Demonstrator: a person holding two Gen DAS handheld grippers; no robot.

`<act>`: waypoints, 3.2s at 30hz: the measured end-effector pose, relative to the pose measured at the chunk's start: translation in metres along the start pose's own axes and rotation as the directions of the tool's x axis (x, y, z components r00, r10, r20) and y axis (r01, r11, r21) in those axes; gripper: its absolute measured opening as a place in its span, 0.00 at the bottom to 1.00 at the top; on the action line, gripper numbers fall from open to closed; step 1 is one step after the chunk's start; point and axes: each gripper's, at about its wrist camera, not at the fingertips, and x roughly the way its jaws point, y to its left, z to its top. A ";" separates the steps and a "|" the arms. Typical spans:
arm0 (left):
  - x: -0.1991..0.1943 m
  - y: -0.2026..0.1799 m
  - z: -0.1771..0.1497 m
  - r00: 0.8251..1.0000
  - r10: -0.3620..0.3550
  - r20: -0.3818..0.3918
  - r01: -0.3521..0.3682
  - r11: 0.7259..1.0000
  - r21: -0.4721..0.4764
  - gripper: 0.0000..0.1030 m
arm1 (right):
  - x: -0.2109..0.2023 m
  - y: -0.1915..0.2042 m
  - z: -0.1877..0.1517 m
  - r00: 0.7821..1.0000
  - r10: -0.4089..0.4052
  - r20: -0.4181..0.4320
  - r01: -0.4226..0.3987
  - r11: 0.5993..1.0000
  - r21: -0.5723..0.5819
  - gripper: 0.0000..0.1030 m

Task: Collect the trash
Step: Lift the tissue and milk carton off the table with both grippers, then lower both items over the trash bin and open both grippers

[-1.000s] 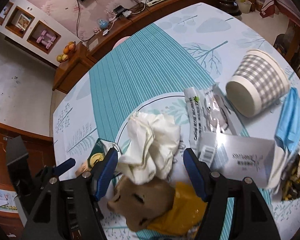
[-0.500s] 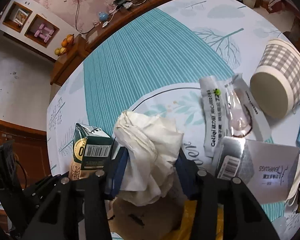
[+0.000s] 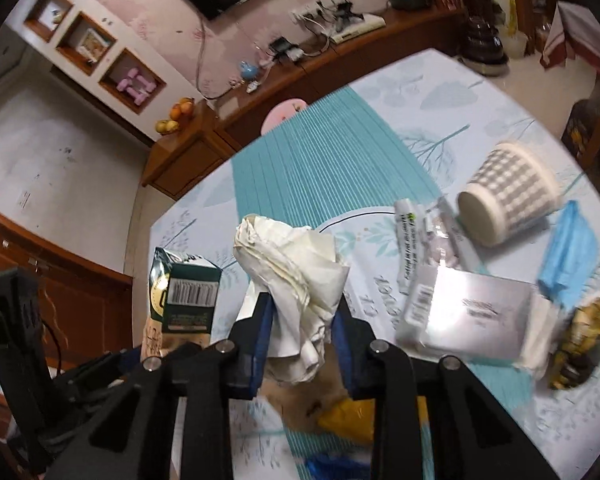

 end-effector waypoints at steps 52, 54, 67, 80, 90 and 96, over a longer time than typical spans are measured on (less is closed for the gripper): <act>-0.101 -0.308 -0.371 0.992 0.121 0.023 -0.119 0.991 -0.067 0.46 | -0.289 -0.226 -0.276 0.998 0.022 -0.061 -0.038 0.963 -0.265 0.28; -0.092 -0.309 -0.376 0.993 0.118 0.005 -0.117 0.991 -0.064 0.46 | -0.285 -0.231 -0.285 0.998 0.008 -0.066 -0.025 0.964 -0.263 0.28; 0.010 -0.297 -0.414 0.990 0.099 -0.102 -0.105 0.993 -0.055 0.46 | -0.207 -0.270 -0.338 0.984 -0.125 -0.127 0.095 0.971 -0.218 0.28; 0.165 -0.250 -0.469 0.968 0.124 -0.218 -0.140 0.988 -0.058 0.47 | -0.060 -0.327 -0.416 0.935 -0.257 -0.246 0.221 0.961 -0.165 0.30; 0.235 -0.229 -0.486 0.954 0.161 -0.252 -0.167 0.986 -0.002 0.65 | 0.022 -0.346 -0.447 0.923 -0.218 -0.317 0.194 0.975 -0.105 0.45; 0.228 -0.214 -0.474 0.958 0.184 -0.218 -0.195 0.981 -0.025 0.89 | 0.030 -0.341 -0.443 0.930 -0.216 -0.297 0.202 0.976 -0.080 0.63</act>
